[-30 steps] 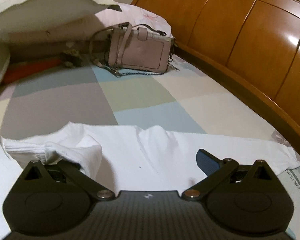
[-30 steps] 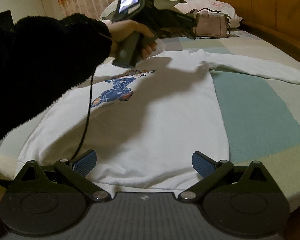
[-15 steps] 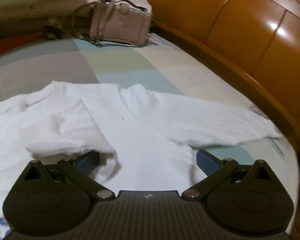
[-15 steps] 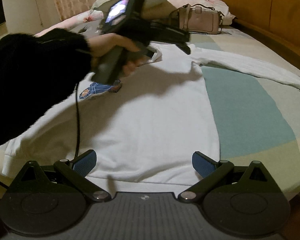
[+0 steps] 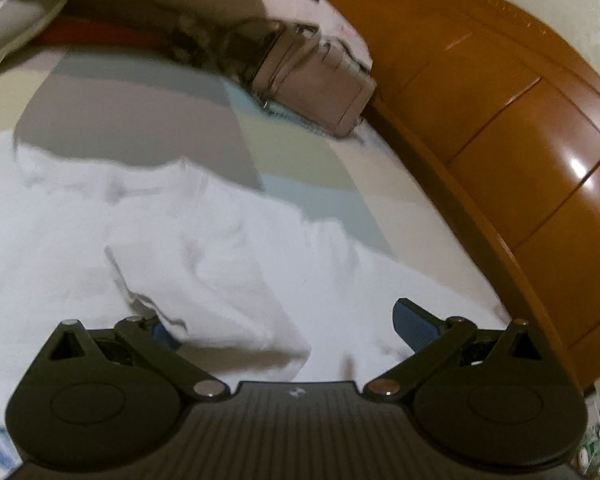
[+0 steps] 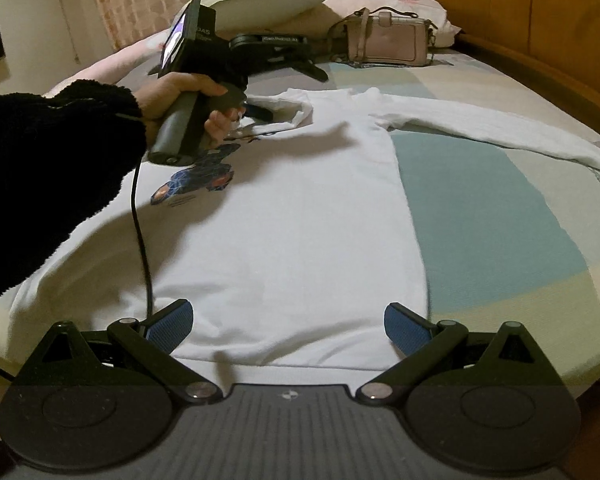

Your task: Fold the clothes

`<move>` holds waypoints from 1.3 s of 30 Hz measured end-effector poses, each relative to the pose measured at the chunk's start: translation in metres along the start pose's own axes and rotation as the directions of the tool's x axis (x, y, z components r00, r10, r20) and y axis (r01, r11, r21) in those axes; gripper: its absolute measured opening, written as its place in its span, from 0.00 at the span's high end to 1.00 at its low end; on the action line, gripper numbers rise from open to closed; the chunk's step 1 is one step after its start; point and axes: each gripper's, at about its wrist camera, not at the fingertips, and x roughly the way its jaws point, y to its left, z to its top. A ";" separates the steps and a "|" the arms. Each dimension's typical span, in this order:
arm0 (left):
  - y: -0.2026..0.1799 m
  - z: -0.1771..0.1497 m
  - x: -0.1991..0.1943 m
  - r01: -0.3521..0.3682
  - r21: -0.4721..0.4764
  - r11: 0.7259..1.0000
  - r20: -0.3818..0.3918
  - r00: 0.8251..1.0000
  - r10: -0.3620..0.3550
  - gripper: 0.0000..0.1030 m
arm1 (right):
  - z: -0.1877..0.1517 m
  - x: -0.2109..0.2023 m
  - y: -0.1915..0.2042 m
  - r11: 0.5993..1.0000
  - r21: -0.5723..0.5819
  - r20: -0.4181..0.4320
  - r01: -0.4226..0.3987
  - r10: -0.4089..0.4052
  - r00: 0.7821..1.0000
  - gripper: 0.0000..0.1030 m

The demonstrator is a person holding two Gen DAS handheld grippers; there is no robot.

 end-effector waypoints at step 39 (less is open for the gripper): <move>0.134 -0.043 -0.161 -0.282 -0.042 0.958 0.164 0.944 0.285 0.01 | 0.017 -0.001 0.046 0.988 -0.133 -0.018 0.078 -0.081 0.997 0.00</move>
